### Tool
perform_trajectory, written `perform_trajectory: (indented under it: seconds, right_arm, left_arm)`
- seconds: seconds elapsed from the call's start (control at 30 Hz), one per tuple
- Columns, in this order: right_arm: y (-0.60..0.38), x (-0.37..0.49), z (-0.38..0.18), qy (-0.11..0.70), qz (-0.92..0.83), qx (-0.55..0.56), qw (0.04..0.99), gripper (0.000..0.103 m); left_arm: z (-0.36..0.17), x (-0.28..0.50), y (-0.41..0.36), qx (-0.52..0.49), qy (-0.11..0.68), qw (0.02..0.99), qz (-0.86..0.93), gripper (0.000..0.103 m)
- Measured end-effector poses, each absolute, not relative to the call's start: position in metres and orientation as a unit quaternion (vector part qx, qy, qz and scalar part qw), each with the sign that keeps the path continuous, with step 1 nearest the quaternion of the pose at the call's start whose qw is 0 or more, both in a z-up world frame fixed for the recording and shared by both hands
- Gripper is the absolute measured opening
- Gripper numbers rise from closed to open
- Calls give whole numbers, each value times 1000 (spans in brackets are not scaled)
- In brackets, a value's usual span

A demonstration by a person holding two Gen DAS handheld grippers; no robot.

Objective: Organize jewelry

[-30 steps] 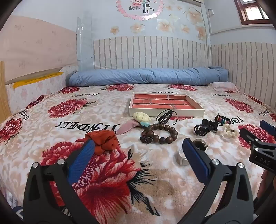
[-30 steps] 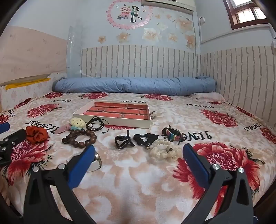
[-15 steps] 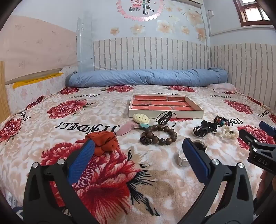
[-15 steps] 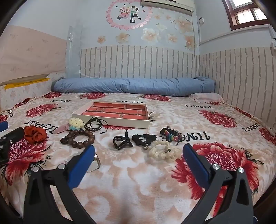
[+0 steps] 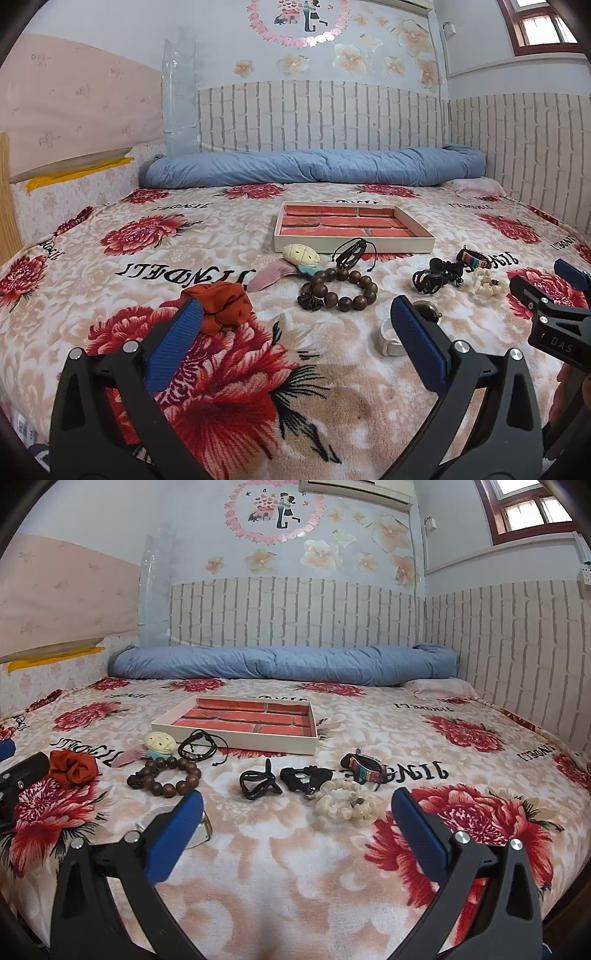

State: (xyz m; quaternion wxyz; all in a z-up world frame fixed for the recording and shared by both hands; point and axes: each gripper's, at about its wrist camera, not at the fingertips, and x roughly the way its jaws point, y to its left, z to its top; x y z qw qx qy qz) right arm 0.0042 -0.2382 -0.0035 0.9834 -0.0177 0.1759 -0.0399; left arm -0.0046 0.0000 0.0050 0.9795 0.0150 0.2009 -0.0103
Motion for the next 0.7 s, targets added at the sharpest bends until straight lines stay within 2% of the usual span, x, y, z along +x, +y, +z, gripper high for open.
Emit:
perform_trajectory:
  seconds: [0.7]
  right_arm:
    - [-238,5,-5,177,-42,-19,983,99]
  left_arm:
    - [5,-4,-1,16,200,980,-11,98]
